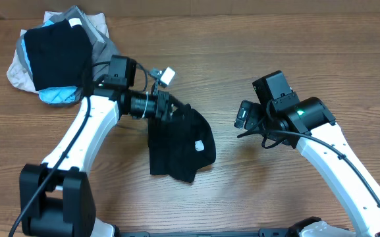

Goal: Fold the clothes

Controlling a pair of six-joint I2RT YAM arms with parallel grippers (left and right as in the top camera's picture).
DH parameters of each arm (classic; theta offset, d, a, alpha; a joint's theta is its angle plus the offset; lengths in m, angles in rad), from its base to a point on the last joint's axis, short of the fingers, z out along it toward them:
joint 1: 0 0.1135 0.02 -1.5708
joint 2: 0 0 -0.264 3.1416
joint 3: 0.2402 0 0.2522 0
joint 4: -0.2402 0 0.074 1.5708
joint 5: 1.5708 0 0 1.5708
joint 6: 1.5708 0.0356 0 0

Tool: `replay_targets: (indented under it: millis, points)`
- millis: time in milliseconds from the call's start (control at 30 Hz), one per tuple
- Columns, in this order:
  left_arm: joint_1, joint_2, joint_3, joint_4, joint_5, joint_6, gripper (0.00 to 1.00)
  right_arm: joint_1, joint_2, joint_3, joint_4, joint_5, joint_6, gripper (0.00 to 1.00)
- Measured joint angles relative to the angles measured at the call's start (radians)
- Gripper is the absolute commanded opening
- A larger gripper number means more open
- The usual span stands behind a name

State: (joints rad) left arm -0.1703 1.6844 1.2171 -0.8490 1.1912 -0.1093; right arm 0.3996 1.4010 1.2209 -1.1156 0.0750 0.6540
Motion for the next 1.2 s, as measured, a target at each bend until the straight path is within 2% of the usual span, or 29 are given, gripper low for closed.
replay_targets:
  millis: [100,167,267,367,600,733,967,1200]
  points:
    - [-0.005,0.008,-0.015,-0.132,-0.052,0.076,0.1,0.0,0.0,0.0,0.001,0.0,0.0,1.0]
    - [-0.015,0.01,-0.051,-0.142,-0.069,0.121,0.1,0.0,0.0,0.0,0.002,-0.001,0.0,1.0]
    - [-0.036,0.014,-0.13,-0.065,-0.072,0.159,0.11,0.0,0.0,0.0,0.005,-0.001,0.0,1.0]
    - [-0.048,0.019,-0.225,0.079,-0.053,0.166,0.13,0.0,0.0,0.0,0.005,-0.004,0.0,1.0]
    - [-0.051,0.07,-0.394,0.535,-0.019,0.024,0.14,0.0,0.0,0.0,0.015,-0.009,0.0,1.0]
    - [-0.063,0.158,-0.403,0.684,-0.008,-0.066,0.13,0.0,0.0,0.0,0.016,-0.009,0.0,1.0]
    - [-0.085,0.294,-0.391,0.782,0.062,-0.151,0.07,0.0,0.0,0.0,0.015,-0.009,0.0,1.0]
    - [-0.085,0.277,-0.368,0.72,0.075,-0.164,0.04,0.0,0.0,0.0,0.014,-0.009,0.0,1.0]
